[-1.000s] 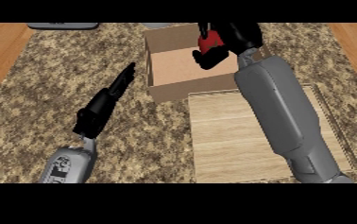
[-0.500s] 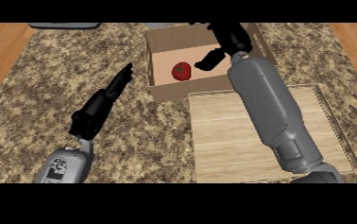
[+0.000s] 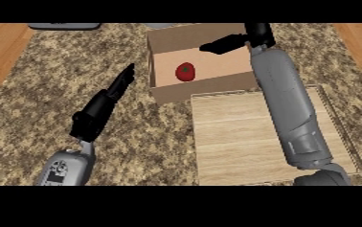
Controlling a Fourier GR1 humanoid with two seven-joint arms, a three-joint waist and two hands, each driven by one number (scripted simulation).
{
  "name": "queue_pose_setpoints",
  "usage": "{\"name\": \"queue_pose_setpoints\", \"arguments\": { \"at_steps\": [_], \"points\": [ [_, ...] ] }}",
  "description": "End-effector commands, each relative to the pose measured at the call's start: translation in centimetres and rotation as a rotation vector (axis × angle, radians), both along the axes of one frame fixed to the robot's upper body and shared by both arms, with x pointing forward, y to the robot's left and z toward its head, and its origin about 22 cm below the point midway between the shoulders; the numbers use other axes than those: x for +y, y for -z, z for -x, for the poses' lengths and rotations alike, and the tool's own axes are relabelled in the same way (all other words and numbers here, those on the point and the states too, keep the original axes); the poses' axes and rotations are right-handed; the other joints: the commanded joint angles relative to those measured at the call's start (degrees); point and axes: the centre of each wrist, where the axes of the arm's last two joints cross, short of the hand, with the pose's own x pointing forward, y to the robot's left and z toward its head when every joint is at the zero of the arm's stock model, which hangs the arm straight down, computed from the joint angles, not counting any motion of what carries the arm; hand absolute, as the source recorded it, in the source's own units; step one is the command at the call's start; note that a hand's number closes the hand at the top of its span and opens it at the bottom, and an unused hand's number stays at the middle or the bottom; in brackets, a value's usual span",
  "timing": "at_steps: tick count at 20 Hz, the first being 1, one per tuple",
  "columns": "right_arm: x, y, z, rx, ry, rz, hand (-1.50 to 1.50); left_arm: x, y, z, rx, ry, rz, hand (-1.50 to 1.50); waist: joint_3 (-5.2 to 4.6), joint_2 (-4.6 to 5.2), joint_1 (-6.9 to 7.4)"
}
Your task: Pick the tomato from the tray and place it in the cardboard box
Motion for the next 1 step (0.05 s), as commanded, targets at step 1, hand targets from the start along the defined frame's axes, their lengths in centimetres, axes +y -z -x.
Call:
{"name": "queue_pose_setpoints", "arguments": {
  "at_steps": [1],
  "points": [
    [-3.6,-0.33,-0.78,0.007,0.043,-0.182,-1.5,-0.14,-0.57,-0.49,0.006,0.009,-0.006,0.0,-0.02,0.09,-0.05]
  ]
}}
